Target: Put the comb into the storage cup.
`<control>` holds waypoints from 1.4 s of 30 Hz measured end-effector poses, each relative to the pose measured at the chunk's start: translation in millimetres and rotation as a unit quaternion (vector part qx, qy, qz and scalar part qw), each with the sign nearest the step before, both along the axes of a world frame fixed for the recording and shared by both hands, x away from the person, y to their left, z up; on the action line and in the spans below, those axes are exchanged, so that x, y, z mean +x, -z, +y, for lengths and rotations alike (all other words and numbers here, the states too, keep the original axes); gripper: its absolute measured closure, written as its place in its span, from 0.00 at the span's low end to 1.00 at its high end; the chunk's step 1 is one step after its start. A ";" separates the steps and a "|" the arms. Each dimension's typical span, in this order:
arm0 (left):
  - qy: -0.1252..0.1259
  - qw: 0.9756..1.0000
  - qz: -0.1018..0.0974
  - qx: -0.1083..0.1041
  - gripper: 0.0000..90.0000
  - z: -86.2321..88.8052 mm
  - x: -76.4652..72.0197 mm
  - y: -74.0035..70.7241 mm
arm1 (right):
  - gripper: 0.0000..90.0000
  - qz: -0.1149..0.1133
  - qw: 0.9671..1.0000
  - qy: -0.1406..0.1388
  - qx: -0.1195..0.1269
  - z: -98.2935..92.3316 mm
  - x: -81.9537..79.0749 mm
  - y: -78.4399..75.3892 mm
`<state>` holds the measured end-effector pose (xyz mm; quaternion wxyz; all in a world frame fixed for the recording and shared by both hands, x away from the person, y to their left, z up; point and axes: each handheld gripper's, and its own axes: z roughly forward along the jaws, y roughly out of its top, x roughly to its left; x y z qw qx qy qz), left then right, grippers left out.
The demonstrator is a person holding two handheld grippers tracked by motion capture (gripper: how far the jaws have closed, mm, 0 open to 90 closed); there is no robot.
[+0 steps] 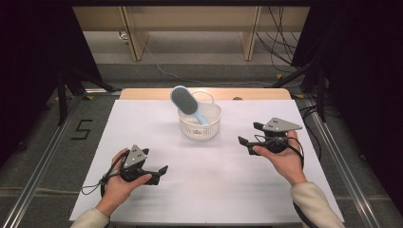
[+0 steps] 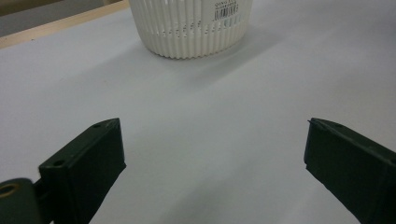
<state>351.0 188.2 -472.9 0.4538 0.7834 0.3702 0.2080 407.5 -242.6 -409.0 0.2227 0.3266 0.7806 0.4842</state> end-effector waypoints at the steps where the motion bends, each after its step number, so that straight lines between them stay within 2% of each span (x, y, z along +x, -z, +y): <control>1: 0.000 1.000 0.000 0.000 0.05 0.0 0.0 -0.1 | 0.21 -0.001 1.000 0.002 0.001 -2.3 -2.6 1.2; 13: 0.000 1.000 0.001 0.001 0.05 -0.4 -0.1 0.0 | 0.22 -0.010 1.000 0.021 0.019 -27.4 -32.6 15.7; 25: 0.000 1.000 0.000 0.003 0.05 0.1 0.4 0.4 | 0.24 -0.015 0.999 0.042 0.026 -47.2 -55.8 27.2; 33: 0.001 1.000 0.001 0.003 0.05 0.2 0.6 0.8 | 0.23 -0.005 0.999 0.049 0.020 -55.6 -67.5 37.5; 42: 0.000 1.000 0.003 0.000 0.05 0.6 0.6 1.2 | 0.23 -0.004 0.998 0.061 0.009 -65.7 -74.9 44.1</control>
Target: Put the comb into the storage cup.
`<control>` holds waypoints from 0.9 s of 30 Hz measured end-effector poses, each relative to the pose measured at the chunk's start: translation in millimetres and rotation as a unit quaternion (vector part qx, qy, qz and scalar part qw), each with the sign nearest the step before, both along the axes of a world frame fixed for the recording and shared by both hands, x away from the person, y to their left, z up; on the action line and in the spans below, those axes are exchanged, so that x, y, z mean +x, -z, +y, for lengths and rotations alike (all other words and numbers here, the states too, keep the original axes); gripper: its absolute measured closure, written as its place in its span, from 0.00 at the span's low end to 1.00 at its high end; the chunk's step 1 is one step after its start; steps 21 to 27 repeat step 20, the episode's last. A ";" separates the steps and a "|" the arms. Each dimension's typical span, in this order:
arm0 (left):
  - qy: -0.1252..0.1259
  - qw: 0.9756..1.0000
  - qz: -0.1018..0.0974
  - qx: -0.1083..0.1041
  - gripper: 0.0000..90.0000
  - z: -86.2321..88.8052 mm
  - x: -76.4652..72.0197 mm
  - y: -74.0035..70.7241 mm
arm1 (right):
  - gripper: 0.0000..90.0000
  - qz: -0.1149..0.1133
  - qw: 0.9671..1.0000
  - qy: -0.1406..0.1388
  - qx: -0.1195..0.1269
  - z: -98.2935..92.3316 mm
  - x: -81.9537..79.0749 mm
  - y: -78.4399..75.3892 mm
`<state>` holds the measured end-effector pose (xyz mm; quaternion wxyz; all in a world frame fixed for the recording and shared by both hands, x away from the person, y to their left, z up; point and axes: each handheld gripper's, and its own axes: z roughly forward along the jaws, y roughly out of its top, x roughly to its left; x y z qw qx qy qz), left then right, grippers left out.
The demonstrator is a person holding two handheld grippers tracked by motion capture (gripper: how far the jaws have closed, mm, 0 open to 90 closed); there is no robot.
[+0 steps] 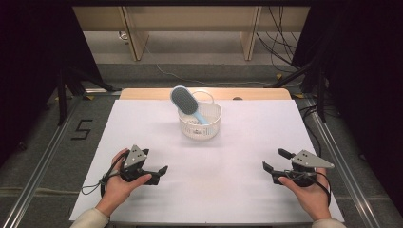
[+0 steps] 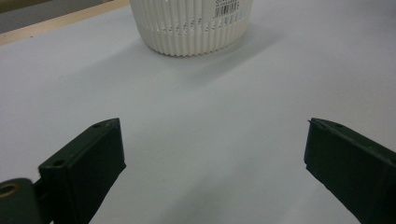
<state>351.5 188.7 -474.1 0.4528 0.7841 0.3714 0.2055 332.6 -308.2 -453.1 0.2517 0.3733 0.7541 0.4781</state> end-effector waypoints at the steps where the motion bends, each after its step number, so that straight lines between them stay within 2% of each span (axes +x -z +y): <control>1: 0.000 1.000 0.000 0.000 0.05 -0.1 0.1 0.1 | 0.23 -0.001 1.000 0.002 -0.001 -1.7 -0.2 0.8; 5: 0.002 1.000 0.000 0.001 0.05 -0.7 0.2 0.1 | 0.23 -0.003 1.000 0.015 -0.009 -10.0 0.6 2.4; 9: 0.003 1.000 0.001 0.002 0.05 -1.0 0.5 0.3 | 0.23 -0.002 1.000 0.024 -0.005 -15.0 1.8 3.5; 27: 0.002 1.000 0.000 0.001 0.05 -1.7 1.0 0.0 | 0.22 0.004 1.000 0.016 -0.008 -12.5 2.4 4.5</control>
